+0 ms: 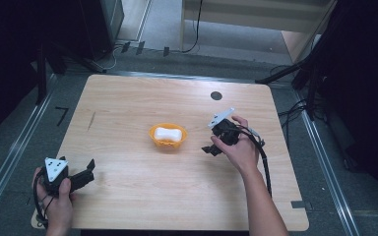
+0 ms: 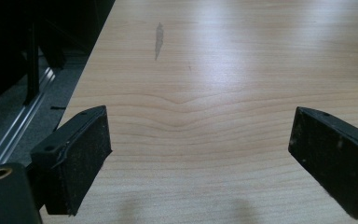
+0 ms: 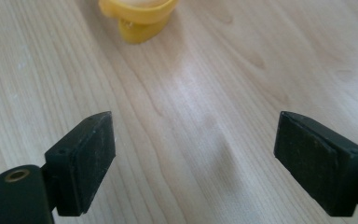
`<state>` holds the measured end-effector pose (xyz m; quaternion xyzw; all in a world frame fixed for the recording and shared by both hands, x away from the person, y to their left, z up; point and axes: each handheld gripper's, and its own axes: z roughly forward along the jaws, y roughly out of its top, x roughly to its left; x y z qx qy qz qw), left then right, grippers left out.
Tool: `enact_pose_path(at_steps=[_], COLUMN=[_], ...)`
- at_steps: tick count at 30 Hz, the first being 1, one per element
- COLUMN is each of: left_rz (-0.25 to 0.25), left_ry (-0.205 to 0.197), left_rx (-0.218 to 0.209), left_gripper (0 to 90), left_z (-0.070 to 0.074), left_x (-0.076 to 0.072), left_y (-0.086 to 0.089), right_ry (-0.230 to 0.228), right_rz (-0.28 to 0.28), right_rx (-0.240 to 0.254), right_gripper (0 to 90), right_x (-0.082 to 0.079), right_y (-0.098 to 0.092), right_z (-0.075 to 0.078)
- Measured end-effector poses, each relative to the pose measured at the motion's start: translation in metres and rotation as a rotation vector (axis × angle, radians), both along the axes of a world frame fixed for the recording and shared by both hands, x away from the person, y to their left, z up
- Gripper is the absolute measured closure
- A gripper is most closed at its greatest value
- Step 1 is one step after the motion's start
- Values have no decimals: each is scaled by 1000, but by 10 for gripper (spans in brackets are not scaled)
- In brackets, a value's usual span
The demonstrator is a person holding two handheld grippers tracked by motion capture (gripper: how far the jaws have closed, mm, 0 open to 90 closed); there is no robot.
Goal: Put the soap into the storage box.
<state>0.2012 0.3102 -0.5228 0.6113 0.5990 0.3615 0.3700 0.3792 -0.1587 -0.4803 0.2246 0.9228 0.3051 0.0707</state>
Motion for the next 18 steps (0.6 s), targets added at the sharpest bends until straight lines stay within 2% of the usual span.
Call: enact_pose_path(at_steps=[3, 6, 12, 14, 18], left_rz=[1, 0, 0, 1, 2], left_ry=[-2, 0, 0, 0, 0], left_rx=[0, 2, 3, 4, 5], left_gripper=[57, 57, 57, 57, 57], left_z=[0, 0, 0, 0, 0], left_x=[0, 0, 0, 0, 0], left_y=[0, 0, 0, 0, 0], right_ry=[-9, -37, -51, -71, -88], right_rz=[-38, -66, -106, -125, -153], right_rx=[75, 117, 147, 139, 157], right_gripper=[89, 70, 68, 68, 65], right_x=[-7, -13, -26, -31, -42], right_y=[-11, -22, -41, -47, -59], right_z=[-3, -7, -17, -21, -26])
